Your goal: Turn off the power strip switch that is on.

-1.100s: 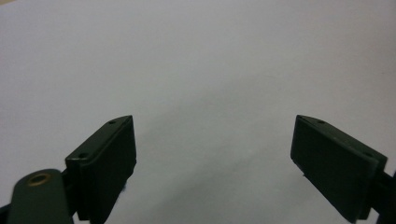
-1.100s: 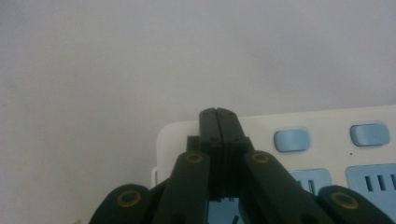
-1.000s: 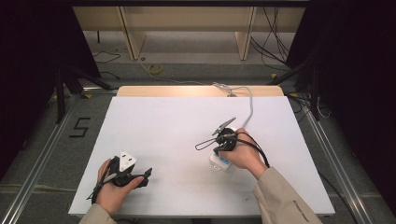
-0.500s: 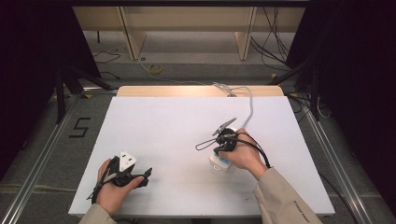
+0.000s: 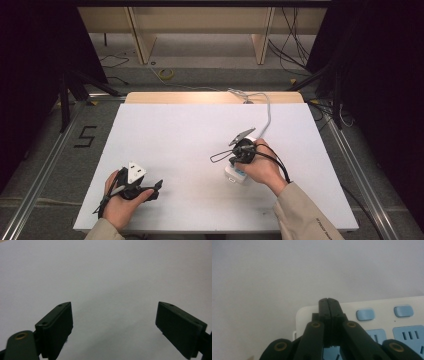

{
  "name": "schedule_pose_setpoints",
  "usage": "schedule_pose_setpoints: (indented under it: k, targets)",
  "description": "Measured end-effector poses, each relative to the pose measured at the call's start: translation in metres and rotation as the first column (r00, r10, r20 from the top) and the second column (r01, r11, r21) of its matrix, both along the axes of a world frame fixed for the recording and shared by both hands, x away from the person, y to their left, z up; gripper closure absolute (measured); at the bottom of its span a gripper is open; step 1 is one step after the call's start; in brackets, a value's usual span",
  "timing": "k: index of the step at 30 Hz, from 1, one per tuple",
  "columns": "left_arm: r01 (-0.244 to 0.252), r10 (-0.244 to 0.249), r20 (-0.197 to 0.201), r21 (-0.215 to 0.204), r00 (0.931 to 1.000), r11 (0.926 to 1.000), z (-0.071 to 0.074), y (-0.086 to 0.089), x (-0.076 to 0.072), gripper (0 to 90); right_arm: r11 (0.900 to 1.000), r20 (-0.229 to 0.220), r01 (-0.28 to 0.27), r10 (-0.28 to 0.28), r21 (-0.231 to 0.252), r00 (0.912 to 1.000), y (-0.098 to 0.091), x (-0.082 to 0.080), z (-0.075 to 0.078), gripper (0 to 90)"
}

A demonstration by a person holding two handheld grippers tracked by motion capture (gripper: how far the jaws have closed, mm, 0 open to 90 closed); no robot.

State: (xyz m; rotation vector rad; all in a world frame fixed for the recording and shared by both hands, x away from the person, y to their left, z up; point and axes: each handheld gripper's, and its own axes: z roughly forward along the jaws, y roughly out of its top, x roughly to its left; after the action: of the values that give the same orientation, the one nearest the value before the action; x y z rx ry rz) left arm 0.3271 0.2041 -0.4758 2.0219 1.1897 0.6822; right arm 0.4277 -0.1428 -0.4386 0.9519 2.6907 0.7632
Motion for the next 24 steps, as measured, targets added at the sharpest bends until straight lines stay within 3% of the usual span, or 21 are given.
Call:
schedule_pose_setpoints:
  k: [9,24]
  targets:
    - [-0.001,0.001,0.002,-0.001,1.0,1.0,0.0,0.0,0.0,14.0,1.0,0.007,0.0,0.0,0.002,1.0,-0.008,-0.003,0.005,89.1]
    - [0.0,0.0,-0.001,0.0,1.0,1.0,-0.001,0.001,0.0,14.0,0.9986,0.013,0.007,-0.008,0.053,0.9999,-0.03,-0.016,0.012,82.0]
